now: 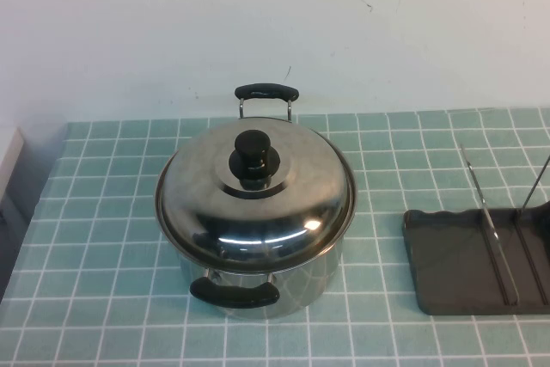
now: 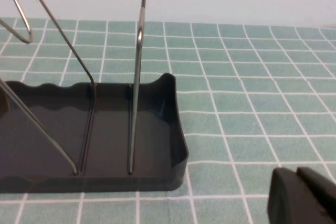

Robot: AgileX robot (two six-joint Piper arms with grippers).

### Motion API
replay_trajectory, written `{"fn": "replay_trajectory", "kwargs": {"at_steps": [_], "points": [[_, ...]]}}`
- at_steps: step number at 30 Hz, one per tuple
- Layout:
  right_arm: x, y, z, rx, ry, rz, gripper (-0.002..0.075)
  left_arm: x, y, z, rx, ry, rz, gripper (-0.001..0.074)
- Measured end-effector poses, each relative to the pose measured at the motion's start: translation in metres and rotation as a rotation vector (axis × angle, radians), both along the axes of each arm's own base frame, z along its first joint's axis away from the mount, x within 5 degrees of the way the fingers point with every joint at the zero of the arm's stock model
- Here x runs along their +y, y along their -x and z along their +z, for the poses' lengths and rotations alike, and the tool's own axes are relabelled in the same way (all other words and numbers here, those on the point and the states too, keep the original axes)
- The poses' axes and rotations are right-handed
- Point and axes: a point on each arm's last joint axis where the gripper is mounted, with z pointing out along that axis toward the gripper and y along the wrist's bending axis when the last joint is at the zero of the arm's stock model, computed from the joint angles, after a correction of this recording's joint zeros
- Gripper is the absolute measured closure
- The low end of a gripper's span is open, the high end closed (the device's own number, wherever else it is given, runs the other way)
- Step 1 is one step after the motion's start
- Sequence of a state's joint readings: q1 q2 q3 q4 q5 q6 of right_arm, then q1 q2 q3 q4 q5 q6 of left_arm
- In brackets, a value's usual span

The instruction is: Put pot lid on rack

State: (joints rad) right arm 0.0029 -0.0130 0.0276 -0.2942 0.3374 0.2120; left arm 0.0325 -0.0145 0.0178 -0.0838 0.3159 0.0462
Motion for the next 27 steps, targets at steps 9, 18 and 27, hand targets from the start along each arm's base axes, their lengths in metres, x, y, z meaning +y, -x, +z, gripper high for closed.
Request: {"fn": "replay_trajectory", "kwargs": {"at_steps": [9, 18, 27], "points": [[0.0, 0.0, 0.0, 0.0, 0.0, 0.0, 0.0729, -0.0003, -0.001, 0.0031, -0.041, 0.02, 0.002, 0.0738], [0.0, 0.0, 0.0, 0.0, 0.0, 0.0, 0.0729, -0.0018, -0.0014, 0.0051, -0.063, 0.087, 0.0, 0.0738], [0.0, 0.0, 0.0, 0.0, 0.0, 0.0, 0.0729, -0.0018, -0.0013, 0.0044, -0.055, 0.084, 0.0, 0.0738]]}}
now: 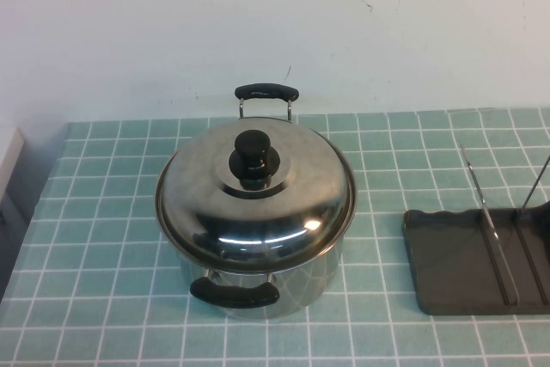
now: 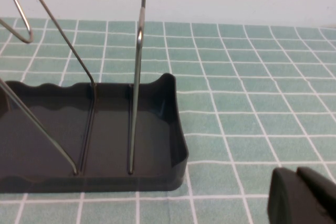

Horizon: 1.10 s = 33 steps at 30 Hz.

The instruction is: Put pot lid on rack

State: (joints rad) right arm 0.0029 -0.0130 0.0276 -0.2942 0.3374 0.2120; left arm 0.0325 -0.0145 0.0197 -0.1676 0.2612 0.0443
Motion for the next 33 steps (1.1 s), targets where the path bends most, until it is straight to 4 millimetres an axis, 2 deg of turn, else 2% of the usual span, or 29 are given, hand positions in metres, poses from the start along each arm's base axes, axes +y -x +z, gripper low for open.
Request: {"fn": "replay_trajectory", "kwargs": {"at_steps": [5, 7, 11, 13, 15, 21, 24, 27, 29, 33], "points": [[0.0, 0.0, 0.0, 0.0, 0.0, 0.0, 0.0729, -0.001, 0.0, 0.0, -0.002, 0.059, -0.002, 0.0738], [0.0, 0.0, 0.0, 0.0, 0.0, 0.0, 0.0729, -0.004, 0.0, 0.001, -0.004, 0.195, -0.003, 0.0738], [0.0, 0.0, 0.0, -0.001, -0.015, -0.002, 0.0729, -0.012, 0.0, 0.008, -0.027, 0.729, -0.001, 0.0738], [0.001, 0.0, 0.0, -0.001, -0.053, -0.001, 0.0729, -0.013, 0.0, 0.011, -0.035, 0.9, -0.004, 0.0738], [0.003, 0.0, 0.0, -0.008, -0.121, -0.005, 0.0729, -0.013, -0.001, 0.013, -0.05, 0.96, -0.003, 0.0738], [0.011, -0.001, 0.002, -0.045, -0.43, -0.011, 0.0729, -0.013, -0.001, 0.014, -0.074, 0.903, -0.012, 0.0738], [0.014, -0.001, 0.003, -0.054, -0.561, -0.013, 0.0729, -0.016, 0.0, 0.015, -0.054, 0.771, -0.061, 0.0738], [0.015, -0.001, 0.004, -0.053, -0.605, -0.012, 0.0729, -0.024, 0.005, 0.036, -0.033, 0.557, -0.178, 0.0738], [0.016, -0.001, 0.004, -0.053, -0.61, -0.012, 0.0729, -0.026, 0.003, 0.059, -0.026, 0.429, -0.216, 0.0738], [0.016, -0.001, 0.004, -0.053, -0.611, -0.012, 0.0729, -0.026, -0.015, 0.097, 0.036, 0.216, -0.253, 0.0738]]}}
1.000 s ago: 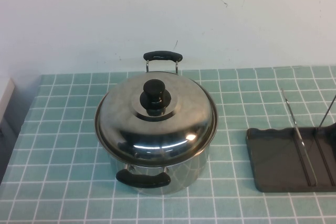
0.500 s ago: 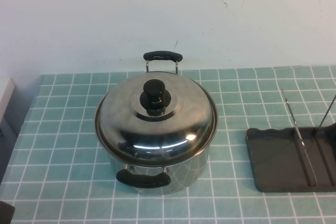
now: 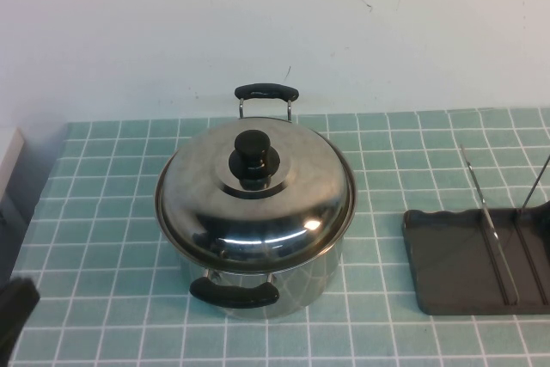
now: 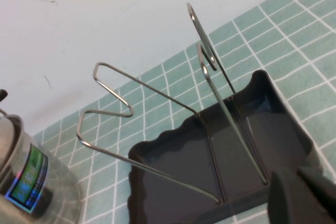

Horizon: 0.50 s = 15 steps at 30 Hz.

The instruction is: Put pot lid on rack

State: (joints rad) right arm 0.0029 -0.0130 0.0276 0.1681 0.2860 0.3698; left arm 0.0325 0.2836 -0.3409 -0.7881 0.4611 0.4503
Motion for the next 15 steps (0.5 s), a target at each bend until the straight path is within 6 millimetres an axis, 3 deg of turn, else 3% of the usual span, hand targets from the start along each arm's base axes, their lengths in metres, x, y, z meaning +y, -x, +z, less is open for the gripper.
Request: {"fn": "replay_trajectory", "kwargs": {"at_steps": [5, 8, 15], "points": [[0.0, 0.0, 0.0, -0.002, -0.002, 0.0, 0.0729, -0.006, -0.04, 0.034, -0.026, -0.176, -0.129, 0.0738], [0.0, -0.001, 0.003, -0.03, -0.005, -0.006, 0.0729, -0.012, -0.069, 0.047, -0.073, -0.188, -0.226, 0.0738], [-0.001, -0.003, 0.015, -0.161, -0.125, -0.04, 0.0729, -0.022, -0.124, 0.047, -0.082, -0.188, -0.321, 0.0738]]}}
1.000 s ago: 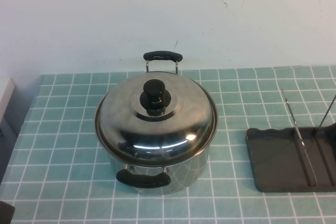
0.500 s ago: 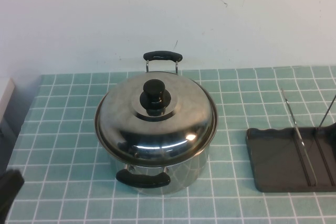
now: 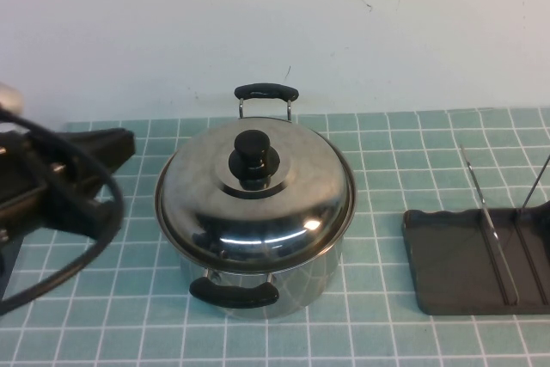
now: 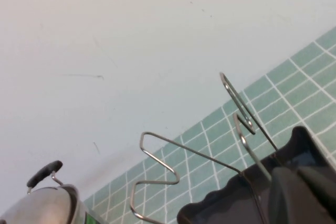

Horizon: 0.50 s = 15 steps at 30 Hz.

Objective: Put pot lid on rack
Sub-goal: Open the pot

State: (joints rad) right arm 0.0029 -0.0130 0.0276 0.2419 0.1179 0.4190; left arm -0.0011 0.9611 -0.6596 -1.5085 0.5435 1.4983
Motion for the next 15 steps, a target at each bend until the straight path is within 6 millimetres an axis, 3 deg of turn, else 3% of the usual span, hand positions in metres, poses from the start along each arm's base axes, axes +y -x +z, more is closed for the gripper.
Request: {"fn": "replay_trajectory", "kwargs": {"at_steps": [7, 15], "points": [[0.001, 0.0, -0.001, 0.017, -0.007, 0.005, 0.0729, -0.036, -0.023, -0.005, -0.039, -0.076, -0.071, 0.0738], [0.002, 0.001, -0.008, 0.082, 0.023, 0.027, 0.0729, -0.075, -0.054, -0.018, 0.003, -0.196, -0.038, 0.0712]]}}
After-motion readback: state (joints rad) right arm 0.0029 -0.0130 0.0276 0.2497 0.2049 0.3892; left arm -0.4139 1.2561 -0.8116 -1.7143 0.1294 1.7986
